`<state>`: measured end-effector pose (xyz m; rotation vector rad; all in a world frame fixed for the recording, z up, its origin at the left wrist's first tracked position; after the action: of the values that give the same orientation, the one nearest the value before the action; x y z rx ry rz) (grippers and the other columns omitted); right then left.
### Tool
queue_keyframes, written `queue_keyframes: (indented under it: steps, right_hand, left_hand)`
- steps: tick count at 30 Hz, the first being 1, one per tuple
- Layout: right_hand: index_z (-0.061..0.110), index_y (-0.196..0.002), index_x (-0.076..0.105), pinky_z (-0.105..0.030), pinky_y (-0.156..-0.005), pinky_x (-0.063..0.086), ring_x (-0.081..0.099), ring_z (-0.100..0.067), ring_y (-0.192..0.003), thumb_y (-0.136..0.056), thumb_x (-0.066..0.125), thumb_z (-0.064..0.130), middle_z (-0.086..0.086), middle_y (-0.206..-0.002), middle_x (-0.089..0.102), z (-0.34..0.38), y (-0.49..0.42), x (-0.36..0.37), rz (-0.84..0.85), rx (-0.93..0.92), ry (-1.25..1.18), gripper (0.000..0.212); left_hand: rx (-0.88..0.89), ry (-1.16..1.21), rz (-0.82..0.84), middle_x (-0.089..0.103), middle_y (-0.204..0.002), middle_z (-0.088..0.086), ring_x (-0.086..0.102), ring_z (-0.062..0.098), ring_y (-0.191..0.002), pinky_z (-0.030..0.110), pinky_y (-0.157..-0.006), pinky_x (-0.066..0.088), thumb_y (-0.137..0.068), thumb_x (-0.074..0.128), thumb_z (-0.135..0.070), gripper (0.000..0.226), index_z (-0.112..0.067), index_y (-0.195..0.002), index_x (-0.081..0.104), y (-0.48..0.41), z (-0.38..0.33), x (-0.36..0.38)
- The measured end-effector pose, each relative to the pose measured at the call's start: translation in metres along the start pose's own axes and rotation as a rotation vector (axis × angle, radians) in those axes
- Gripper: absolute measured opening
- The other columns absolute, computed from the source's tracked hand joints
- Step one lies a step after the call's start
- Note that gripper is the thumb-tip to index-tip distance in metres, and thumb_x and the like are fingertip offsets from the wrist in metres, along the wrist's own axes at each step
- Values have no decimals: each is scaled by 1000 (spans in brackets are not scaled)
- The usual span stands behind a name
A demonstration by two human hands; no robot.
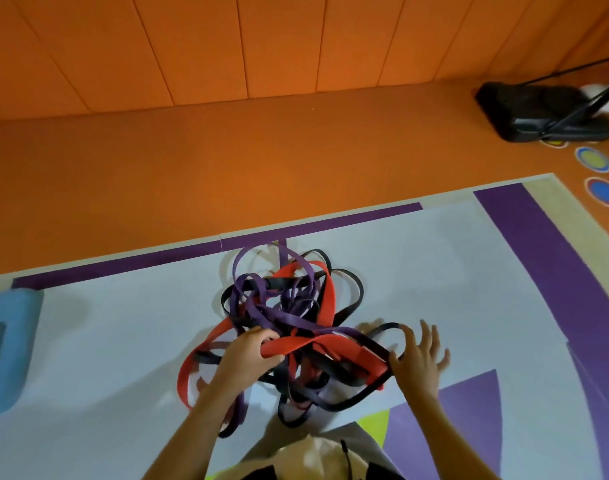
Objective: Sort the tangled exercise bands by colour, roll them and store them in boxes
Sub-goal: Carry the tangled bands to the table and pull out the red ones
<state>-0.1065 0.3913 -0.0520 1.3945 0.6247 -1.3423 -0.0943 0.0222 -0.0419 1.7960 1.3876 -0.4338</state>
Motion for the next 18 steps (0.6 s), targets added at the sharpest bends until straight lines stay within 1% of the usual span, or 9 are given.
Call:
queue_keyframes:
  steps: [1,3,4,5,9,11,14,16,18]
  right_hand:
    - [28,-156,39,-60,-122,16,16,-33,-158,-94,72,31,-12,-169,22,-7,2,1,28,132,-147,70]
    - [16,-158,36,-55,-114,38,47,-39,-139,-97,70,27,-22,-155,43,-13,4,9,145,271,-438,71]
    - [9,-155,41,-50,-108,46,58,-39,-124,-98,69,23,-23,-143,57,-10,7,11,214,255,-497,64]
    - [6,-151,47,-46,-103,49,63,-37,-116,-99,68,18,-23,-133,65,-7,11,12,267,208,-499,57]
    - [7,-138,61,-45,-99,51,65,-38,-117,-96,72,10,-21,-126,70,5,29,14,278,72,-456,44]
    - [9,-131,65,-46,-95,54,69,-36,-108,-94,76,13,-18,-116,74,9,37,19,312,68,-512,39]
    - [6,-120,70,-36,-81,55,73,-32,-90,-91,79,12,-16,-100,78,8,46,21,287,86,-569,31]
    - [5,-116,71,-36,-77,53,72,-31,-86,-90,77,9,-14,-94,77,6,48,16,200,130,-608,27]
    - [8,-112,71,-42,-82,56,72,-30,-87,-91,75,8,-10,-91,77,7,50,9,131,162,-672,21]
  left_hand:
    - [2,41,-37,71,-110,-16,68,5,-102,24,-89,55,-89,77,-45,34,-29,-119,72,2,1,-4]
    - [4,96,-146,69,-115,-16,66,5,-106,21,-91,52,-92,76,-45,35,-31,-124,71,10,2,-15]
    - [-5,112,-212,69,-117,-15,65,6,-107,23,-92,53,-94,76,-45,36,-30,-126,71,16,2,-21]
    - [-19,127,-286,69,-117,-13,66,8,-107,26,-93,56,-95,74,-45,36,-29,-127,71,22,3,-28]
    - [-88,213,-533,72,-114,-4,67,16,-106,33,-93,56,-99,72,-38,32,-19,-126,73,40,13,-52]
    - [-122,211,-549,73,-113,-1,68,21,-107,36,-94,56,-100,70,-35,30,-17,-125,72,41,21,-57]
    - [-181,93,-490,74,-120,4,65,26,-115,46,-101,54,-102,67,-32,30,-16,-128,69,36,31,-56]
    - [-216,-56,-415,68,-133,4,57,29,-130,49,-112,46,-102,65,-29,34,-17,-134,65,31,29,-48]
    - [-186,-205,-376,57,-148,5,43,29,-147,53,-122,34,-102,63,-28,40,-19,-140,60,28,15,-35]
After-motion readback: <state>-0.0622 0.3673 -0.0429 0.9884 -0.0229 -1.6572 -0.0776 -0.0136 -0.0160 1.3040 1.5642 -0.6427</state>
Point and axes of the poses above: each hand's wrist, its own y-axis away from the middle knuckle, its own x-axis out of the palm, z = x × y, the point moved 5 cm from there along -y, towards the middle knuckle
